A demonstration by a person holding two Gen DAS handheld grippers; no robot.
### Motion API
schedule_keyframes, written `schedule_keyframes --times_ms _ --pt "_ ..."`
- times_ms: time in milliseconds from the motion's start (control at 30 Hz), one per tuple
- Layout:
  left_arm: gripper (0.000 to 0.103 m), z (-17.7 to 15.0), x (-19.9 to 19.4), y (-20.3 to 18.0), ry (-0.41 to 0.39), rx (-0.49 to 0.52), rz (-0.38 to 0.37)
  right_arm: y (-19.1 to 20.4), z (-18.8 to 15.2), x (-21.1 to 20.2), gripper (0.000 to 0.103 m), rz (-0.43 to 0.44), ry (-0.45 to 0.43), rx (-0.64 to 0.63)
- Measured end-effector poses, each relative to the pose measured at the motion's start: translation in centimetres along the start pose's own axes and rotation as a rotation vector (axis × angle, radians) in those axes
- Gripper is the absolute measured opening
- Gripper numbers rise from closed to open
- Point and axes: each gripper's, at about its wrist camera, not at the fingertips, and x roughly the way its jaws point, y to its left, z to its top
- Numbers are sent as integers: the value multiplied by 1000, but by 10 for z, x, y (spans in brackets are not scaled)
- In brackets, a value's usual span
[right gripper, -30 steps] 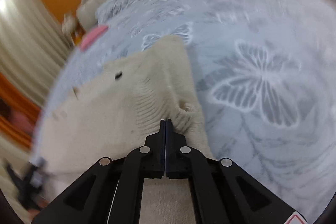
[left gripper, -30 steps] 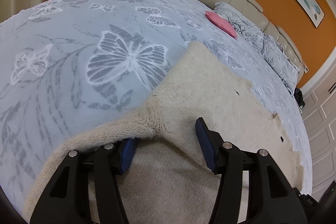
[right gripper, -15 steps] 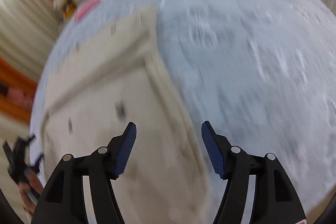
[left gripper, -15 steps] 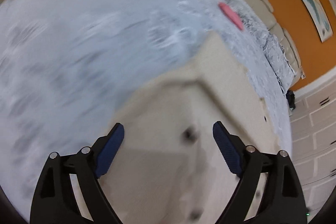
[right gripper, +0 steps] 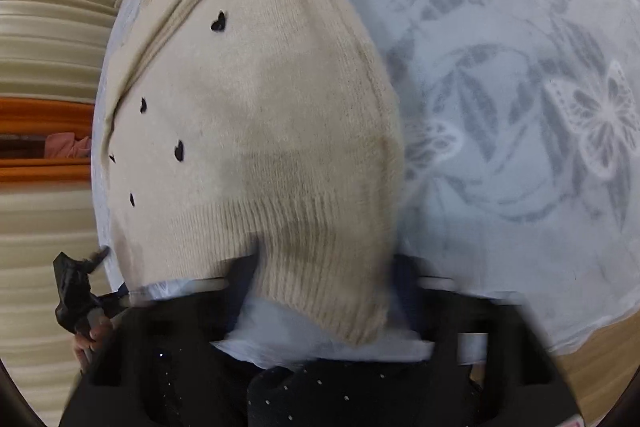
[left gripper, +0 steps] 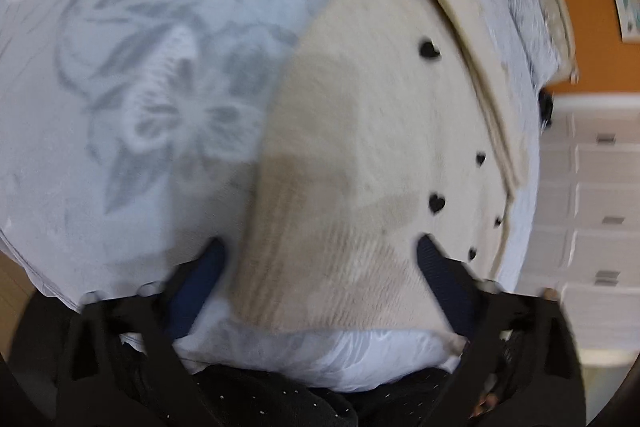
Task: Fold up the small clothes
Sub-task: 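Move both tools to the hem of the folded sweater, then grasp the ribbed hem with the left tool while the right tool grasps the hem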
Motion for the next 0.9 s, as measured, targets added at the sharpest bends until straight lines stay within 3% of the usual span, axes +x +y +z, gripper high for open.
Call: schedule_keyframes --times_ms 33,67,167,367,500,633,800,900 --pt "30 -3 3 -5 24 15 8 -1 1 -3 10 17 -15 17" --pt "10 -6 6 -7 54 17 -2 4 -5 -12 9 24 -48 8" --pt "8 -17 -10 -12 27 -16 -60 17 -24 -46 8 101 -148 -27" --pt "7 -62 -87 -32 -106 106 -141 27 -78 -117 7 172 -297 -123" --pt "7 -106 -130 -25 -124 151 -194 8 -119 -144 7 169 -313 -160" --pt "7 -154 -152 -4 -85 137 -224 -20 -168 -162 7 169 -278 -160" --pt "7 -218 -189 12 -74 132 -289 -42 -233 -202 7 231 -289 -148" --pt "7 -234 -217 7 -106 136 -322 -40 -249 -231 7 281 -327 -144"
